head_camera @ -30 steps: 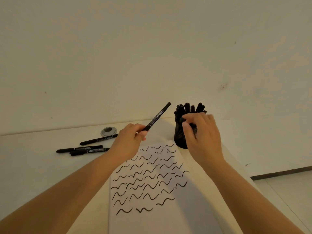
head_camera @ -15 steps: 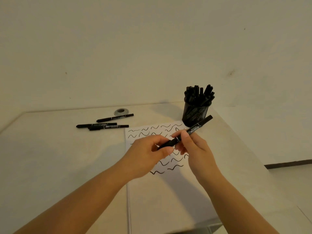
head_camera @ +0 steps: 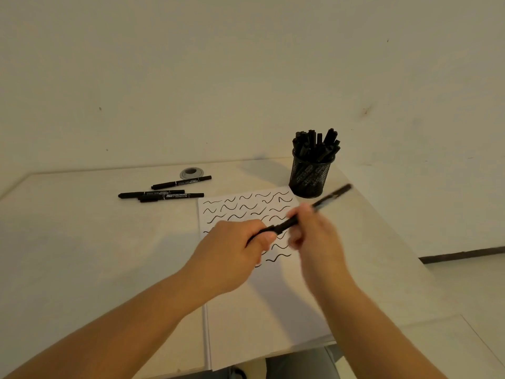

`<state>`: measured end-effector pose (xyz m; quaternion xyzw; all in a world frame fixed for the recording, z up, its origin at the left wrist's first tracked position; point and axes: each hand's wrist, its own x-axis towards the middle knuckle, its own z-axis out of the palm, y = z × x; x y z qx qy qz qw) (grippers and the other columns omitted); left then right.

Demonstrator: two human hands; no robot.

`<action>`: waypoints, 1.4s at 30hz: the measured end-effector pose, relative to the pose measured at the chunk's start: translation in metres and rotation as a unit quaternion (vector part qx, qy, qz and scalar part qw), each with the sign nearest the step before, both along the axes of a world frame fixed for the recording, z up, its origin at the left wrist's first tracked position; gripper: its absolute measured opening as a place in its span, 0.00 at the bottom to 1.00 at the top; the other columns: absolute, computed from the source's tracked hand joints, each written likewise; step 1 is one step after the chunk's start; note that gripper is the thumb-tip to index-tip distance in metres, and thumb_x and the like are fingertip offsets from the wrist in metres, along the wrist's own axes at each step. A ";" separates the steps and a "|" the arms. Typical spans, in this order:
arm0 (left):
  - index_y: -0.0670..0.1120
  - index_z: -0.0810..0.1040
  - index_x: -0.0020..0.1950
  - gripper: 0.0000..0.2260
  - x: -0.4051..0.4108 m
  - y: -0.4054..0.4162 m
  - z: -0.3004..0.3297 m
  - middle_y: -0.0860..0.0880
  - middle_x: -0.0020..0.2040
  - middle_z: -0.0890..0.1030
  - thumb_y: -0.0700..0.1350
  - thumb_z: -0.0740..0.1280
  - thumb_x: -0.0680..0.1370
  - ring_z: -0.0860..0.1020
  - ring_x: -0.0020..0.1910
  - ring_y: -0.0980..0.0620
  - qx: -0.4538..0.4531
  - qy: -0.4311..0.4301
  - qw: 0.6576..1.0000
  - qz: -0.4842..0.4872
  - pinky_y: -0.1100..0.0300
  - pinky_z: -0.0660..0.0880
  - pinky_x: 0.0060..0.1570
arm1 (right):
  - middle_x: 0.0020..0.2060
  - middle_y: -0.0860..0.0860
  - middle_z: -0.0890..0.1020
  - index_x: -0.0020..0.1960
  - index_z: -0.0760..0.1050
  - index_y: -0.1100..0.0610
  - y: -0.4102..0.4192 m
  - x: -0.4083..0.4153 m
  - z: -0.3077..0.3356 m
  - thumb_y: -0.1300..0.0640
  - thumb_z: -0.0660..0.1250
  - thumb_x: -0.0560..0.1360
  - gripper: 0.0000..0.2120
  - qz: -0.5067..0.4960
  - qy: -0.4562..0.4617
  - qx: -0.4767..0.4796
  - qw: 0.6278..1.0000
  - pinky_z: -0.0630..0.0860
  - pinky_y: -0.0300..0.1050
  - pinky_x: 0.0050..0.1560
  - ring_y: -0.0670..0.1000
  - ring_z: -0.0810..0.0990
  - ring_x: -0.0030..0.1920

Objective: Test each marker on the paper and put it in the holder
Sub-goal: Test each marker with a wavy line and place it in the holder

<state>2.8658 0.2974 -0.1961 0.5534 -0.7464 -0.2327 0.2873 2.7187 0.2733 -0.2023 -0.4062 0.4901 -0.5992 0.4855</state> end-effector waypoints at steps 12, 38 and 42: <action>0.50 0.74 0.50 0.12 0.014 -0.027 -0.045 0.50 0.42 0.77 0.53 0.53 0.80 0.72 0.44 0.53 -0.004 -0.095 0.995 -0.034 0.55 0.71 0.44 | 0.26 0.49 0.80 0.36 0.75 0.52 -0.012 -0.066 -0.047 0.61 0.65 0.72 0.08 -0.010 0.218 -0.010 0.976 0.71 0.40 0.38 0.47 0.79 0.33; 0.55 0.72 0.44 0.06 0.021 -0.030 -0.054 0.58 0.35 0.74 0.52 0.58 0.78 0.72 0.37 0.64 -0.059 0.008 0.998 0.002 0.71 0.64 0.34 | 0.29 0.48 0.78 0.40 0.76 0.53 -0.020 -0.063 -0.032 0.62 0.66 0.73 0.06 -0.089 0.171 -0.049 0.980 0.69 0.28 0.31 0.38 0.74 0.28; 0.55 0.74 0.46 0.04 0.024 -0.031 -0.054 0.60 0.34 0.73 0.50 0.60 0.78 0.72 0.38 0.63 -0.059 0.014 0.998 0.009 0.72 0.65 0.35 | 0.25 0.47 0.77 0.39 0.76 0.55 -0.028 -0.035 -0.024 0.62 0.64 0.75 0.06 -0.008 0.092 -0.048 0.995 0.69 0.32 0.29 0.41 0.73 0.27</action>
